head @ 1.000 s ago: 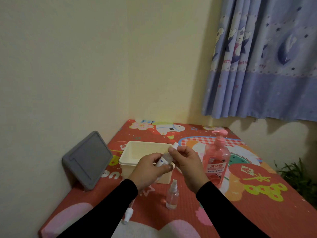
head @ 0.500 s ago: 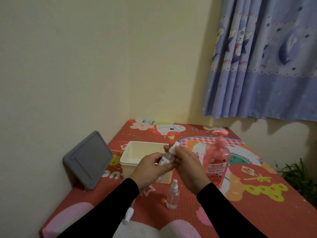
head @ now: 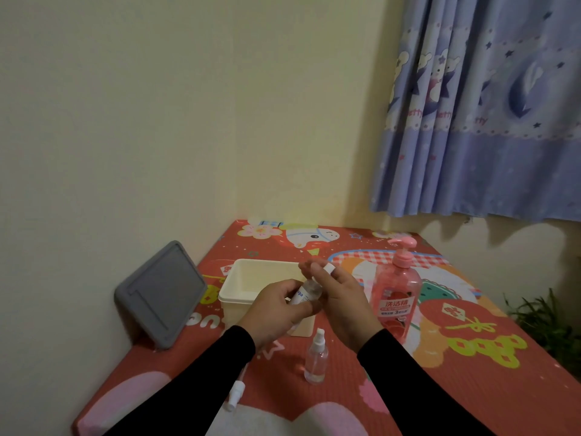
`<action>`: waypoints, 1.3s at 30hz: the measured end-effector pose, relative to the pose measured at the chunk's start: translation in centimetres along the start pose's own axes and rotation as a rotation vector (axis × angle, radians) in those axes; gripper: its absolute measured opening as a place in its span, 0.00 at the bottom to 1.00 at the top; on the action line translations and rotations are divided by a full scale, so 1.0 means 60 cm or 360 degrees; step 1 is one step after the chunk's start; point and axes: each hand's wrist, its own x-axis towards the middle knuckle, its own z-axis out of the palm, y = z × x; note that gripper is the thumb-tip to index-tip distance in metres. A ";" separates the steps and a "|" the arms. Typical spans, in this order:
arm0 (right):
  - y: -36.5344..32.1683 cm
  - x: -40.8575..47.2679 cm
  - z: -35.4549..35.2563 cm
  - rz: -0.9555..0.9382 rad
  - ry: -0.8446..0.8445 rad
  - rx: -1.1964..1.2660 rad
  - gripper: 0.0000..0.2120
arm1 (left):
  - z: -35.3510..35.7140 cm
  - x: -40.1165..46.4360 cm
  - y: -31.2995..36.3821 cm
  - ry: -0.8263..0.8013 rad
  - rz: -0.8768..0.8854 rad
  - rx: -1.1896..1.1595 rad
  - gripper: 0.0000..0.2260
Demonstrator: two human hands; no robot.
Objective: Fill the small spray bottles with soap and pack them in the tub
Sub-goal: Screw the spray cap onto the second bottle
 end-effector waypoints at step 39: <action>-0.002 0.002 -0.018 -0.0130 -0.0043 -0.0338 0.11 | -0.014 0.008 -0.004 0.0010 0.0119 0.0376 0.10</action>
